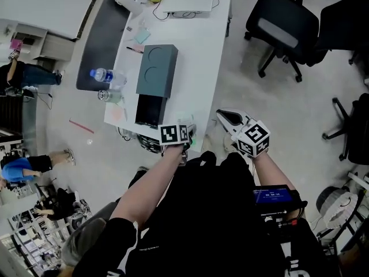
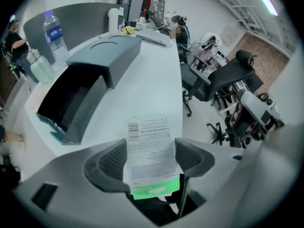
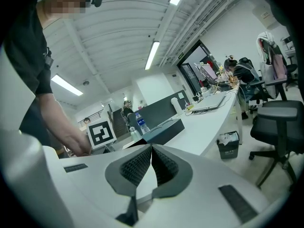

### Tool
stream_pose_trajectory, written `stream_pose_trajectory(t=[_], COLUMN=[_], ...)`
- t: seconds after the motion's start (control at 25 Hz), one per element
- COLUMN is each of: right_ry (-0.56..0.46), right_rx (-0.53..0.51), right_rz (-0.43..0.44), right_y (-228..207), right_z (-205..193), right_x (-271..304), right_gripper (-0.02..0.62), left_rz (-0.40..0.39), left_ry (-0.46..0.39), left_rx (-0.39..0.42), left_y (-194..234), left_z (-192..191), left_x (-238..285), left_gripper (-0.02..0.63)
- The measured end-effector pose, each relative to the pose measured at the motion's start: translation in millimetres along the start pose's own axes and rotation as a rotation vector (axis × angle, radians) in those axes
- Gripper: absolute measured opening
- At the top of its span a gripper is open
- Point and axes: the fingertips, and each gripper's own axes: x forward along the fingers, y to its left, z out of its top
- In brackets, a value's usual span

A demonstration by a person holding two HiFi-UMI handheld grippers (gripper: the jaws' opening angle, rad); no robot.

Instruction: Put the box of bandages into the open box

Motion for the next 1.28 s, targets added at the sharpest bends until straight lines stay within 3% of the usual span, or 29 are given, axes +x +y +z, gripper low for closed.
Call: stream_pose_trajectory(t=[0.4,0.88,1.28], right_ry=[0.033,0.063,0.076], right_rx=[-0.044,-0.076,-0.072], right_rz=[0.058,0.103,0.083], right_y=[22,46,56], right_z=[8,11,9], right_x=[31,66,89], right_gripper=[0.028,0.028,0.028], left_rz=[-0.114,-0.088,-0.053], left_ry=[-0.108,-0.228,-0.235], left_rx=[0.022,-0.031,0.104], left_y=[3,70,135], left_z=[28,60,88], left_x=[-52,-91,-79], left_gripper=[0.321,0.321,0.321])
